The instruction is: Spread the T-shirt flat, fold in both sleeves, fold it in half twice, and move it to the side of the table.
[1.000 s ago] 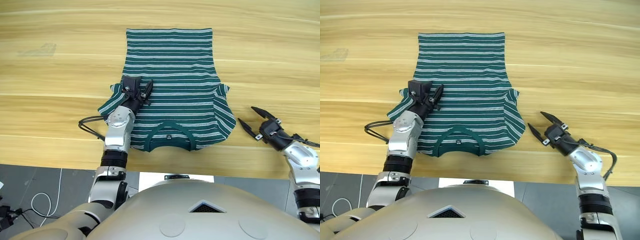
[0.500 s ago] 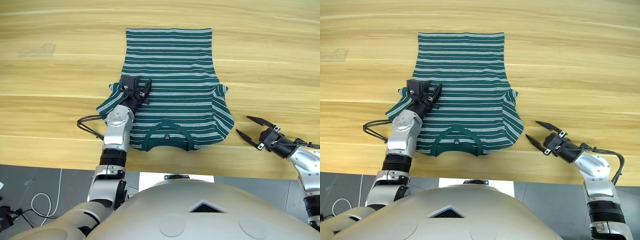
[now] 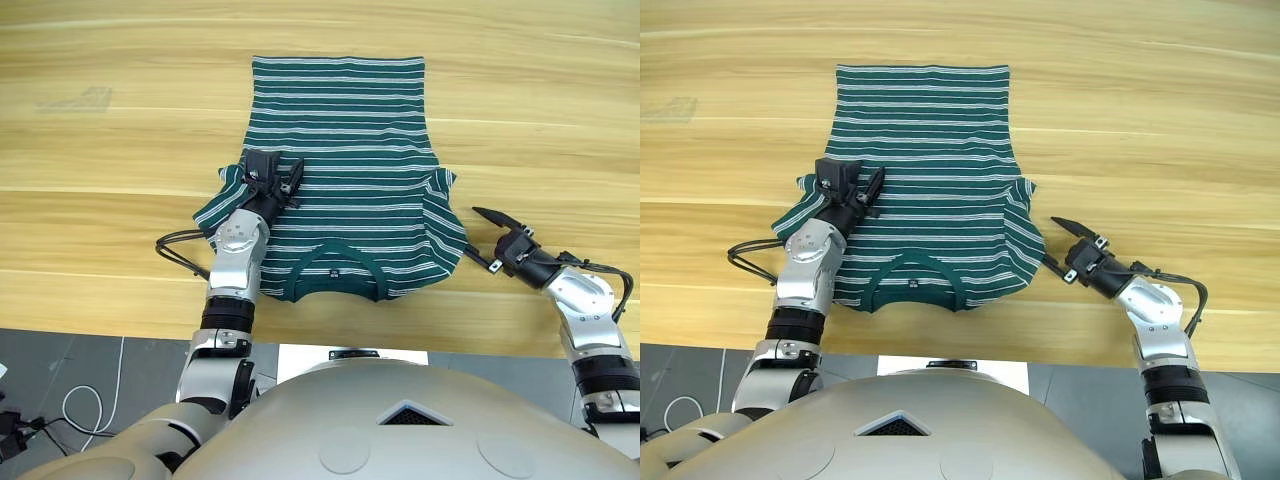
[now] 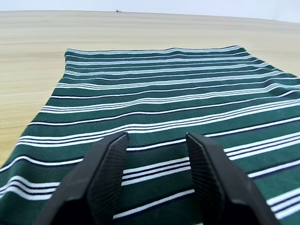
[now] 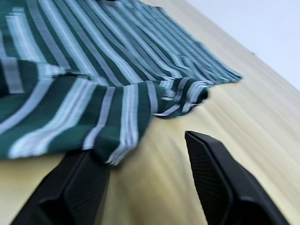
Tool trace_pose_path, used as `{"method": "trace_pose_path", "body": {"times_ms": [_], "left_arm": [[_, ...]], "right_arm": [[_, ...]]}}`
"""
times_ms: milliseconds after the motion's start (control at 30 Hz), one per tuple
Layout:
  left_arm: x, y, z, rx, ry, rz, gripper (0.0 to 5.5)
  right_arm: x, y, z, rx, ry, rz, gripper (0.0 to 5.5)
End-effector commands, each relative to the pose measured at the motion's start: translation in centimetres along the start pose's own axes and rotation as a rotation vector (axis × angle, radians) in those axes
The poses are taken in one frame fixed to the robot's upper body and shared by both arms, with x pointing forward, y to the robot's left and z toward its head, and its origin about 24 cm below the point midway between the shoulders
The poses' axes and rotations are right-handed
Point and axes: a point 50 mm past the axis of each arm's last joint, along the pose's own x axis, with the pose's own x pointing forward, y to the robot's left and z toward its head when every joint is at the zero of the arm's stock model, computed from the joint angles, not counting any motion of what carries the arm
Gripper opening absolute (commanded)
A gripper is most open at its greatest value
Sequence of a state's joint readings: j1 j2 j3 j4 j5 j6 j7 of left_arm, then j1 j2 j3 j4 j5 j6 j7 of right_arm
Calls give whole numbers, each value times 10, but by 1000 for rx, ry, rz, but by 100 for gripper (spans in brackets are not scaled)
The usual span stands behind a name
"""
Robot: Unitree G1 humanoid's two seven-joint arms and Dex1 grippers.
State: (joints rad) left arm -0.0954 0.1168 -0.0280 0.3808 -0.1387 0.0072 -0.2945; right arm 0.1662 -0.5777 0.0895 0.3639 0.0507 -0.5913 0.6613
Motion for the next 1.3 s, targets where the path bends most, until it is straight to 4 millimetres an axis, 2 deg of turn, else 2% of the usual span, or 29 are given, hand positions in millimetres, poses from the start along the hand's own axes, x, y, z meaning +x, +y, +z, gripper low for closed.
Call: {"method": "trace_pose_path", "body": {"times_ms": [33,300,433,567,633,733,833,933,1033,1200,1300], "left_arm": [[-15,4,-42,-38,189,26,231],[-18,8,-52,-51,220,45,231],[-21,12,-58,-58,237,57,231],[-22,14,-60,-63,240,66,231],[-21,14,-59,-63,240,68,231],[-21,15,-59,-65,237,72,231],[-21,15,-58,-64,229,77,231],[-24,20,-53,-48,216,73,231],[-32,15,-33,-32,82,-61,231],[-67,-11,35,-97,-356,-389,231],[-62,-13,50,-89,-420,-399,231]], "right_arm": [[6,-7,-14,46,51,-100,281],[30,-17,-8,110,-54,-256,281],[10,-26,8,131,-172,-358,281],[-13,-20,25,161,-284,-308,281],[-26,-20,27,162,-289,-300,281],[-36,-23,22,182,-260,-299,281],[-36,-21,4,196,-161,-270,281],[-41,-29,-13,219,-89,-320,281],[-20,-33,-5,166,-102,-295,281],[19,-20,26,122,-248,-165,281],[31,-14,29,128,-263,-136,281]]}}
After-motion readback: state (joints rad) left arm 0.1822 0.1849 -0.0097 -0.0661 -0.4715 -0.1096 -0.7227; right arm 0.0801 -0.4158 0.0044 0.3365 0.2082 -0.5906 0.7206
